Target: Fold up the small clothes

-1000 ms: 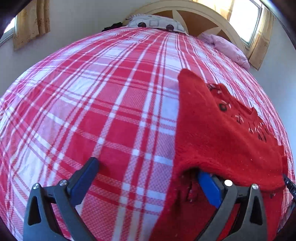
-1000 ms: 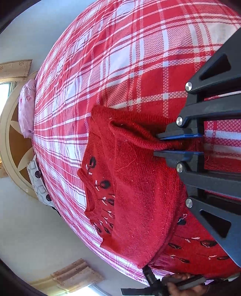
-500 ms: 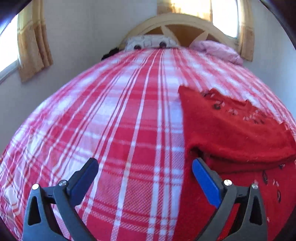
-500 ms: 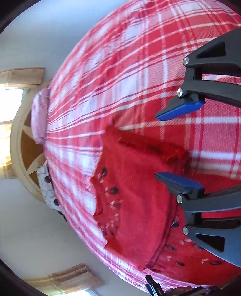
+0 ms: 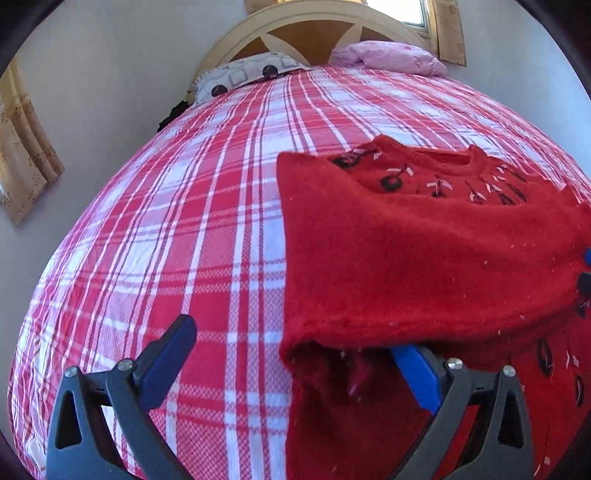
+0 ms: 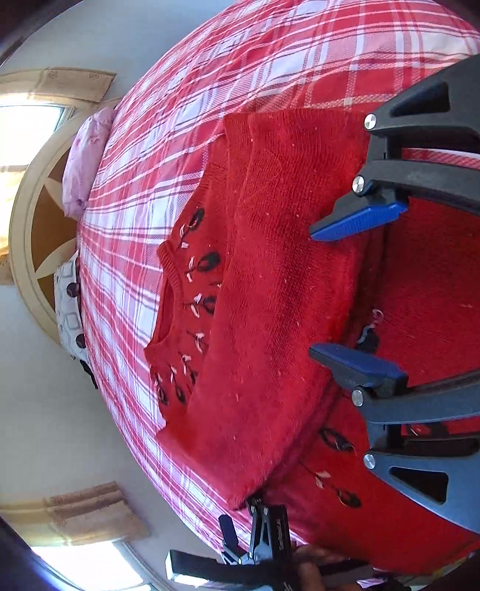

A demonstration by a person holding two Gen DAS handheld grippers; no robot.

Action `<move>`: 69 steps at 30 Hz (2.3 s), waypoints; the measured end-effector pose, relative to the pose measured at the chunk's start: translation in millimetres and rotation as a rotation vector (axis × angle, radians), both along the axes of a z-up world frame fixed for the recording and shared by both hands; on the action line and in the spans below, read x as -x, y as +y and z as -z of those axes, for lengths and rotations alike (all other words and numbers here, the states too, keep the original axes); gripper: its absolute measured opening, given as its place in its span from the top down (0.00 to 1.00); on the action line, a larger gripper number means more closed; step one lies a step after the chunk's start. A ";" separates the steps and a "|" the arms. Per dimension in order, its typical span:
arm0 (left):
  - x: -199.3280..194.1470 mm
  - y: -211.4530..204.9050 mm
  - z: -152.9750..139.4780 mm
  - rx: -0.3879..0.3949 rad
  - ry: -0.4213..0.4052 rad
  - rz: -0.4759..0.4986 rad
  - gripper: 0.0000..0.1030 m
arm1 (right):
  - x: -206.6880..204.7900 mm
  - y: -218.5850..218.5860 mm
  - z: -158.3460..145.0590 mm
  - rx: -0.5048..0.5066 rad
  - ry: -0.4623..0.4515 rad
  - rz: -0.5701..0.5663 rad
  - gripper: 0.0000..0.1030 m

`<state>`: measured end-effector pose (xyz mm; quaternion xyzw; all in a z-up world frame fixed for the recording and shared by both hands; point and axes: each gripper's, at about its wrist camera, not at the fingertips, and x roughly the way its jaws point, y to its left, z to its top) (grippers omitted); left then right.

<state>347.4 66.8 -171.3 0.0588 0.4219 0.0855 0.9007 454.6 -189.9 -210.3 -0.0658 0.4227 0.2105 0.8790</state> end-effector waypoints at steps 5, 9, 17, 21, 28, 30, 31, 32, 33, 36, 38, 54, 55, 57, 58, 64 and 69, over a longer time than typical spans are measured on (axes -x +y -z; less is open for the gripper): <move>-13.2 -11.3 -1.2 -0.108 -0.048 0.025 0.00 | -0.3 -1.4 4.2 -0.011 0.011 0.001 0.42; -30.8 -18.9 1.1 -0.107 -0.033 0.088 0.00 | 0.2 0.1 6.7 -0.007 0.009 -0.001 0.42; -43.8 11.9 -0.4 -0.131 -0.021 -0.070 0.00 | 1.0 1.6 7.0 -0.003 0.007 -0.010 0.40; -19.3 26.8 0.5 -0.183 -0.036 -0.175 0.00 | 0.6 0.8 8.1 -0.017 0.010 -0.012 0.39; 10.1 34.5 6.8 -0.081 0.010 -0.154 0.00 | 2.7 -9.6 0.9 -0.003 0.025 -0.044 0.39; 11.5 28.8 8.3 -0.103 0.003 -0.123 0.00 | 4.8 -16.4 -3.7 -0.018 0.018 -0.056 0.39; 13.9 26.9 7.7 -0.119 -0.006 -0.105 0.00 | 5.9 -19.3 -6.5 -0.028 0.009 -0.056 0.39; 14.4 24.9 6.4 -0.138 -0.008 -0.075 0.00 | 7.6 -24.3 -11.5 -0.040 -0.008 -0.052 0.39; 15.0 24.4 4.1 -0.154 -0.021 -0.039 0.00 | 9.6 -30.6 -17.4 -0.050 -0.030 -0.040 0.39; 6.3 45.7 -10.1 -0.125 -0.089 -0.047 0.00 | 9.7 -46.9 -27.5 -0.084 -0.064 0.000 0.39; -10.3 60.7 -8.1 -0.065 -0.064 -0.089 0.00 | 2.9 -49.5 -21.9 -0.076 -0.036 0.013 0.39; 40.6 28.7 10.3 -0.384 0.027 0.171 0.00 | 12.9 -54.5 -31.6 -0.086 -0.019 0.005 0.39; 40.6 26.2 8.4 -0.417 0.023 0.174 0.00 | 14.7 -50.6 -32.5 -0.090 -0.018 -0.011 0.39; 41.2 24.5 -2.6 -0.401 0.005 0.161 0.00 | 20.6 -38.9 -33.6 -0.112 -0.019 -0.070 0.39; 41.8 26.9 -10.8 -0.362 -0.013 0.153 0.00 | 22.9 -34.5 -32.5 -0.109 -0.024 -0.091 0.39; 50.0 37.4 -43.2 -0.151 -0.133 0.057 0.00 | 10.1 -26.1 4.7 -0.042 0.042 -0.071 0.39; 22.5 31.0 -4.0 -0.113 -0.014 -0.035 0.00 | 25.7 -26.4 -2.2 -0.024 0.005 -0.059 0.39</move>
